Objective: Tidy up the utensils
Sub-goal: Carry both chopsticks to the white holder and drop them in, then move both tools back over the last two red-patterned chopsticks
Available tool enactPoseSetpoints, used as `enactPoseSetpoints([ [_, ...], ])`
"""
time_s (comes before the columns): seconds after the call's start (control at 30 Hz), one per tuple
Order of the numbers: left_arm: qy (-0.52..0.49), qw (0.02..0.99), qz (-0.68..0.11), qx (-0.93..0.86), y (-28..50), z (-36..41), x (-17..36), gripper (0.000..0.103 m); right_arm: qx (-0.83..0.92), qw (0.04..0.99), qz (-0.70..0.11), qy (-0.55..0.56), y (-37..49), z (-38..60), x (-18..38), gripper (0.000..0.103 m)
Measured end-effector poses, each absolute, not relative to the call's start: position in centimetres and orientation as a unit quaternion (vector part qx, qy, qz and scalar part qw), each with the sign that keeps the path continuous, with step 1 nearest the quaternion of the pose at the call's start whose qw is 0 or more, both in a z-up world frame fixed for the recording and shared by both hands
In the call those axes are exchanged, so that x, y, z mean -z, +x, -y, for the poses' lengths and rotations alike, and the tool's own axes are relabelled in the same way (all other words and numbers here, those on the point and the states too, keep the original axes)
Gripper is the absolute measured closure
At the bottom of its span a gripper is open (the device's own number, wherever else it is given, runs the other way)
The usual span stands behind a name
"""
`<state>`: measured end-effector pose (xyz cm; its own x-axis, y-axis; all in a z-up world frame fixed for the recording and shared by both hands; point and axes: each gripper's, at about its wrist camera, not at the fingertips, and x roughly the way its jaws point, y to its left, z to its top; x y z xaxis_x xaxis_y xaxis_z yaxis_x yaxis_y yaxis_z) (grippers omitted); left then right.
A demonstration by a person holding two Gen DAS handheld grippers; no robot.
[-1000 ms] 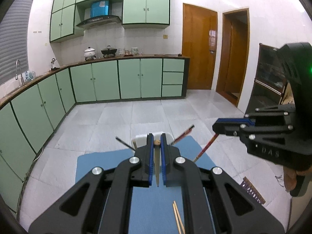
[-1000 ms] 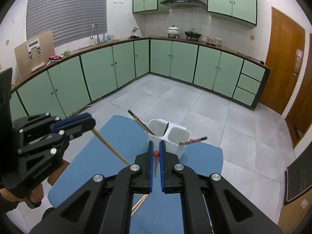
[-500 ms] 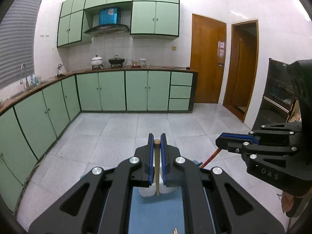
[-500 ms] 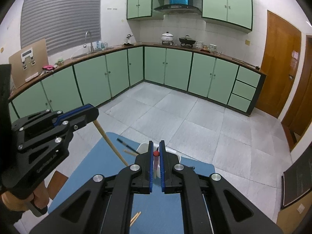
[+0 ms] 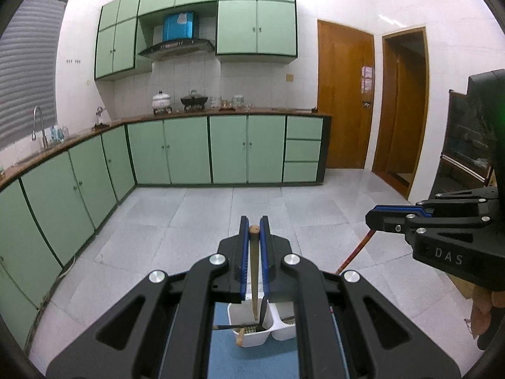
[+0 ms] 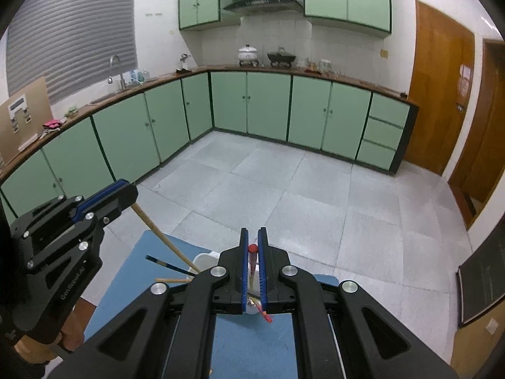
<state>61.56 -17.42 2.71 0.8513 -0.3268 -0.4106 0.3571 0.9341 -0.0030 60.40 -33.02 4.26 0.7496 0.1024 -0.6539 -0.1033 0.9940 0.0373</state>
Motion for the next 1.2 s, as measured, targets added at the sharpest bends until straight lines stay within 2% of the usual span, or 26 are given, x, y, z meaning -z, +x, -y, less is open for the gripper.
enactPoseSetpoints([
  [0.27, 0.034, 0.953, -0.251, 0.167, 64.6, 16.9, 2.2, 0.097, -0.057, 0.919, -0.389, 0.027, 62.8, 34.2, 1.2, 0.097],
  [0.33, 0.036, 0.952, -0.256, 0.163, 64.9, 16.4, 2.6, 0.096, -0.058, 0.917, -0.392, 0.039, 62.6, 34.4, 1.6, 0.094],
  [0.53, 0.034, 0.953, -0.258, 0.154, 64.5, 15.0, 2.0, 0.090, -0.051, 0.922, -0.382, 0.044, 61.4, 34.9, 0.9, 0.087],
  [0.7, 0.030, 0.956, -0.249, 0.155, 62.9, 13.4, 0.6, 0.090, -0.047, 0.933, -0.353, 0.044, 58.6, 35.3, -0.8, 0.085],
  [0.77, 0.034, 0.958, -0.238, 0.153, 61.4, 12.6, -0.1, 0.080, -0.050, 0.939, -0.338, 0.045, 56.8, 35.2, -1.4, 0.080],
  [0.8, 0.038, 0.960, -0.231, 0.153, 60.2, 12.3, -0.3, 0.069, -0.051, 0.943, -0.325, 0.041, 55.2, 35.2, -1.6, 0.078],
  [0.87, 0.039, 0.963, -0.214, 0.156, 57.3, 10.8, -0.3, 0.067, -0.050, 0.953, -0.299, 0.028, 51.8, 35.0, -1.5, 0.072],
  [0.97, 0.041, 0.962, -0.214, 0.162, 53.3, 8.7, 1.4, 0.066, -0.051, 0.961, -0.272, 0.022, 45.9, 34.6, 0.8, 0.070],
  [1.1, 0.040, 0.961, -0.227, 0.153, 46.4, 5.6, 6.6, 0.053, -0.052, 0.960, -0.275, 0.032, 38.0, 33.2, 7.7, 0.062],
  [1.2, 0.021, 0.958, -0.250, 0.139, 41.7, 3.1, 10.9, 0.047, -0.049, 0.949, -0.307, 0.047, 32.0, 30.9, 15.0, 0.062],
])
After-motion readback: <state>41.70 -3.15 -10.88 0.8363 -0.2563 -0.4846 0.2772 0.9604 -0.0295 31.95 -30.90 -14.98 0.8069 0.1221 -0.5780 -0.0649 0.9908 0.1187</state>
